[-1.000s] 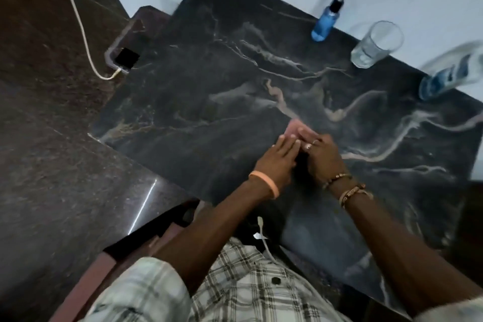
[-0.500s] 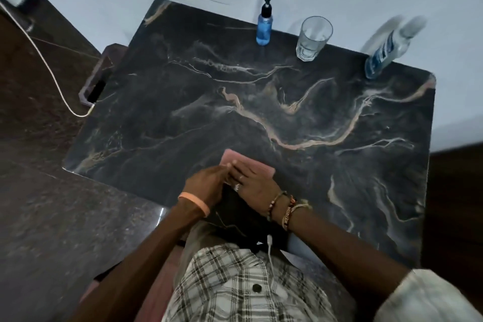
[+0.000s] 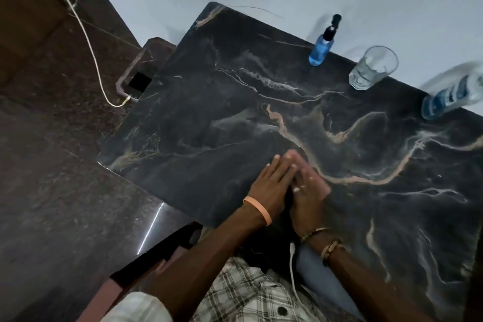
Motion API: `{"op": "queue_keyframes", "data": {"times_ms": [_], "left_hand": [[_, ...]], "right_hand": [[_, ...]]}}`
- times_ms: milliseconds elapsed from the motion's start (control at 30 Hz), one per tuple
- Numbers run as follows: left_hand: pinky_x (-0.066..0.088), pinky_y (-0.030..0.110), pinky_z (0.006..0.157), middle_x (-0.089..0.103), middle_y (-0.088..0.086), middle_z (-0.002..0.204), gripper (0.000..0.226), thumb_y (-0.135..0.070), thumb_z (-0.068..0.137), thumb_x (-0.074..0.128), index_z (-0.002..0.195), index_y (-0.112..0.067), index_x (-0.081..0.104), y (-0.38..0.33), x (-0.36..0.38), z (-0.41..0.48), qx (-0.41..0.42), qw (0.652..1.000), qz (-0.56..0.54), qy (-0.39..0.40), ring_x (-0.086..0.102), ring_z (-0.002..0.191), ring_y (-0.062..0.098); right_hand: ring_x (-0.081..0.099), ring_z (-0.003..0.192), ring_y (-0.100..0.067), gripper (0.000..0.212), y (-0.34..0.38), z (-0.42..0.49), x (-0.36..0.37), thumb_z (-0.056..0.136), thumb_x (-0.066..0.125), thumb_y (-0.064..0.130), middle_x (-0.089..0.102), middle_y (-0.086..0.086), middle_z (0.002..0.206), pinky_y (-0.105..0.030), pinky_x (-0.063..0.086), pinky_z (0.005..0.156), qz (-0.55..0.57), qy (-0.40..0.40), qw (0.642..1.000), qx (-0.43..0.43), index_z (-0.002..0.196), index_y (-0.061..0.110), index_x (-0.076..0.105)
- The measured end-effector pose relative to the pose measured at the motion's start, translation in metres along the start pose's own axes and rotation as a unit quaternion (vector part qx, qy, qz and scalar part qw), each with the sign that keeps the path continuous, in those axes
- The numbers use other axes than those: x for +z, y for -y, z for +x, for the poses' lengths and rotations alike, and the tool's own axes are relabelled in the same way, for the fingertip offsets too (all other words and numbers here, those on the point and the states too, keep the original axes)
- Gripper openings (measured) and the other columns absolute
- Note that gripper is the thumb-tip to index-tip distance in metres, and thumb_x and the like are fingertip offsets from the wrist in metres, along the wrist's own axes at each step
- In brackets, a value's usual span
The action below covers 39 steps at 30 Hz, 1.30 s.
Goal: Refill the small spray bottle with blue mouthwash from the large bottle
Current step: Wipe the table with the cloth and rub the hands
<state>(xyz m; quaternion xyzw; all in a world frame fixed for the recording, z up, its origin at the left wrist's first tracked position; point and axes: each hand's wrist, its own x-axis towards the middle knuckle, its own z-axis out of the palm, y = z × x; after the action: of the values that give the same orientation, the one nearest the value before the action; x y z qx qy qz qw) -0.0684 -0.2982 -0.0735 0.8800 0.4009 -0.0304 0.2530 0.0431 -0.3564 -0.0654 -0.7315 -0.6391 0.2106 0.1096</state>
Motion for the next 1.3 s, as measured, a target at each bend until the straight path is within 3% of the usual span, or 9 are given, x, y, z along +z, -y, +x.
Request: {"op": "queue_keyframes", "data": {"times_ms": [100, 433, 600, 767, 867, 933, 1033, 1100, 1300], "left_hand": [[-0.001, 0.037, 0.121, 0.005, 0.008, 0.161, 0.071, -0.013, 0.091, 0.047, 0.152, -0.012, 0.012, 0.056, -0.014, -0.001, -0.009, 1.000, 0.023, 0.000, -0.004, 0.148, 0.025], [0.011, 0.030, 0.118, 0.031, 0.015, 0.153, 0.056, -0.008, 0.093, 0.045, 0.147, -0.005, 0.031, 0.227, -0.119, 0.010, -0.210, 0.973, -0.021, -0.095, 0.024, 0.144, 0.027], [0.041, 0.043, 0.089, 0.062, 0.014, 0.110, 0.033, -0.020, 0.084, 0.054, 0.116, -0.012, 0.060, 0.252, -0.126, -0.059, -0.286, 0.957, -0.014, -0.052, 0.055, 0.101, 0.035], [0.050, 0.041, 0.074, 0.066, 0.008, 0.098, 0.031, -0.041, 0.080, 0.054, 0.093, -0.016, 0.066, 0.205, -0.097, -0.093, -0.207, 0.977, -0.045, 0.020, 0.060, 0.085, 0.032], [0.051, 0.042, 0.072, 0.060, 0.013, 0.099, 0.022, -0.032, 0.082, 0.059, 0.091, -0.012, 0.063, 0.201, -0.096, -0.057, -0.177, 0.981, -0.050, -0.068, 0.059, 0.086, 0.036], [0.048, 0.048, 0.092, 0.058, 0.022, 0.120, 0.021, -0.021, 0.082, 0.065, 0.099, -0.007, 0.064, 0.208, -0.103, -0.020, -0.171, 0.979, -0.024, -0.112, 0.053, 0.115, 0.044], [0.020, 0.046, 0.117, 0.028, 0.022, 0.153, 0.041, -0.017, 0.097, 0.043, 0.135, -0.003, 0.046, 0.199, -0.113, 0.024, -0.167, 0.985, -0.004, -0.045, 0.016, 0.144, 0.038], [0.021, 0.044, 0.116, 0.021, 0.023, 0.153, 0.049, -0.018, 0.100, 0.030, 0.146, -0.002, 0.026, 0.174, -0.108, 0.030, -0.160, 0.986, 0.031, 0.030, 0.017, 0.142, 0.039], [0.042, 0.046, 0.091, 0.039, 0.021, 0.135, 0.046, -0.021, 0.097, 0.038, 0.138, -0.003, 0.034, 0.092, -0.083, 0.007, -0.105, 0.983, 0.110, 0.098, 0.041, 0.118, 0.040]], "right_hand": [[0.039, 0.136, -0.035, 0.049, 0.037, 0.038, 0.010, 0.079, 0.063, -0.010, 0.048, -0.019, 0.141, -0.045, 0.018, 0.118, 0.018, 0.032, 0.996, -0.079, 0.127, -0.003, 0.057], [0.018, 0.147, -0.027, 0.060, 0.176, 0.234, 0.048, 0.089, 0.044, -0.005, 0.029, -0.007, 0.156, -0.038, 0.007, 0.121, -0.018, 0.104, 0.977, -0.184, 0.146, 0.012, 0.038], [0.023, 0.145, -0.032, 0.043, 0.206, 0.215, 0.075, 0.100, 0.044, 0.012, 0.033, -0.010, 0.154, -0.039, 0.004, 0.121, -0.092, 0.197, 0.893, -0.393, 0.143, 0.012, 0.045], [0.048, 0.132, -0.028, 0.040, 0.137, 0.172, 0.056, 0.095, 0.040, 0.019, 0.052, -0.006, 0.141, -0.047, 0.041, 0.106, -0.123, 0.206, 0.819, -0.522, 0.129, 0.018, 0.062], [0.043, 0.135, -0.032, 0.041, 0.111, 0.204, 0.046, 0.097, 0.039, 0.013, 0.046, -0.011, 0.145, -0.049, 0.037, 0.109, -0.132, 0.148, 0.845, -0.496, 0.132, 0.014, 0.059], [0.041, 0.135, -0.035, 0.046, 0.104, 0.223, 0.037, 0.092, 0.038, 0.006, 0.046, -0.013, 0.145, -0.051, 0.033, 0.111, -0.124, 0.094, 0.895, -0.419, 0.132, 0.013, 0.059], [0.034, 0.139, -0.035, 0.055, 0.114, 0.208, 0.043, 0.080, 0.052, -0.004, 0.043, -0.013, 0.147, -0.050, 0.024, 0.116, -0.059, 0.050, 0.974, -0.214, 0.132, 0.012, 0.059], [0.033, 0.138, -0.038, 0.053, 0.120, 0.169, 0.056, 0.076, 0.064, -0.001, 0.043, -0.017, 0.145, -0.048, 0.018, 0.117, -0.031, 0.046, 0.988, -0.146, 0.128, 0.005, 0.060], [0.040, 0.134, -0.036, 0.046, 0.020, 0.112, 0.013, 0.090, 0.057, 0.012, 0.047, -0.013, 0.144, -0.044, 0.021, 0.114, -0.079, 0.093, 0.925, -0.359, 0.135, 0.011, 0.053]]}}
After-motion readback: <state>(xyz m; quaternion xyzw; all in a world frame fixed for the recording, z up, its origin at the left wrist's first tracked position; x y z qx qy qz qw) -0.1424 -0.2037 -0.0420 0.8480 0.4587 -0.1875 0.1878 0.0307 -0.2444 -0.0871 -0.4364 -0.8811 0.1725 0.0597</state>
